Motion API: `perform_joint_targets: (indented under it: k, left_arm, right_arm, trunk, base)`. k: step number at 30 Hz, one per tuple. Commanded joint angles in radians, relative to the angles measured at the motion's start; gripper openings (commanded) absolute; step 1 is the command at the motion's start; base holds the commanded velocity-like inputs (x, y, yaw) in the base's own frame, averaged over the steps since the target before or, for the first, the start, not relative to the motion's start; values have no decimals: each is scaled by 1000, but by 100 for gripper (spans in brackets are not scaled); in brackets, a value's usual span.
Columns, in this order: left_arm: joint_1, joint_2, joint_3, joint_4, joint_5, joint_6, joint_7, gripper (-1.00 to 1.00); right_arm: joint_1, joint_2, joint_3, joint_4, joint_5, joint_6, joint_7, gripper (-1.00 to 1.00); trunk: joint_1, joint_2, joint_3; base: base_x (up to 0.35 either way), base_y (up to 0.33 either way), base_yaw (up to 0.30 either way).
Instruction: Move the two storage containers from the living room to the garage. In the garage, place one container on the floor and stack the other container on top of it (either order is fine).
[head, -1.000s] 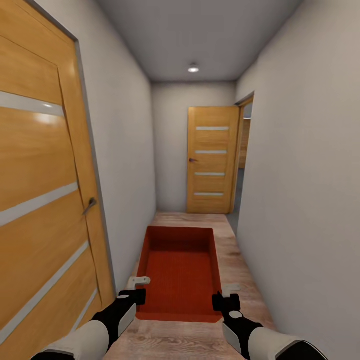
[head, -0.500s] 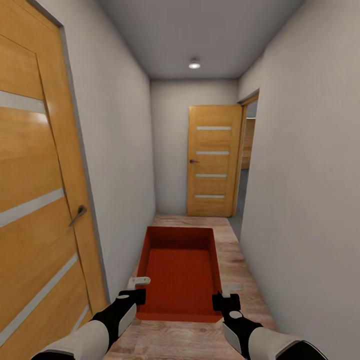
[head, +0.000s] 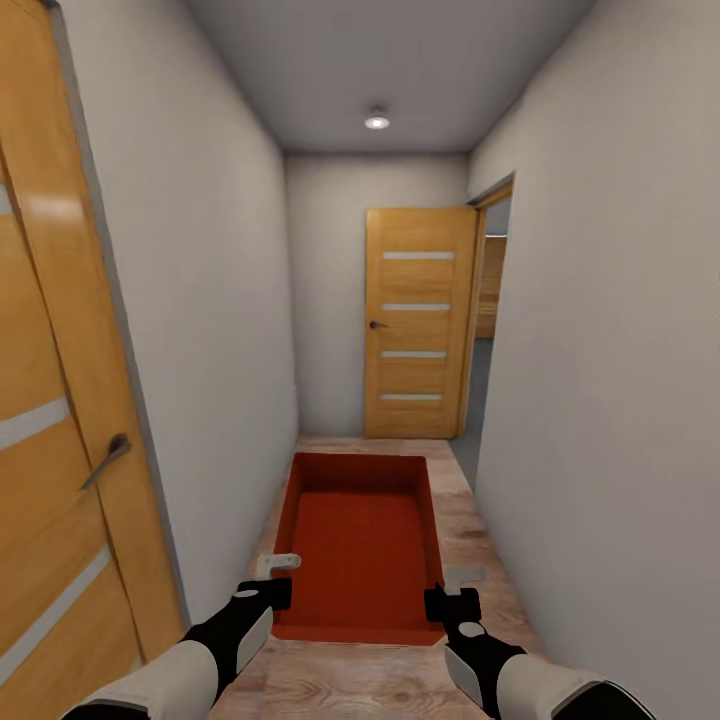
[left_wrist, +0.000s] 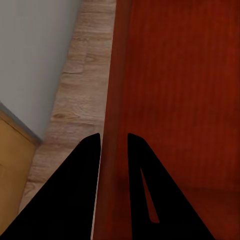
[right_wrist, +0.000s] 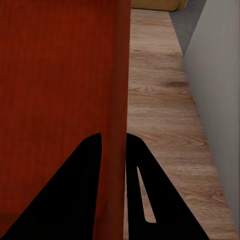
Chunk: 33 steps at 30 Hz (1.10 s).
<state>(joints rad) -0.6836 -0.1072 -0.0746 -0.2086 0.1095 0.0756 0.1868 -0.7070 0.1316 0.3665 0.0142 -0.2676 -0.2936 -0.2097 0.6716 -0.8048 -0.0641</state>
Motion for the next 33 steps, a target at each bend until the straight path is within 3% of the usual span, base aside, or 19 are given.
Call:
perform_joint_targets:
  k: [1, 33]
  left_arm:
    - [-1, 14, 32, -2, -1, 7, 20, -100]
    - [-1, 14, 32, -2, -1, 7, 20, -100]
  right_arm:
    - [-1, 0, -35, -2, -1, -5, -2, -100]
    - [-1, 0, -35, -2, -1, -4, -2, -100]
  trunk:
    - [1, -1, -2]
    - [1, -1, -2]
  base:
    - [323, 0, -32]
    - [323, 0, -2]
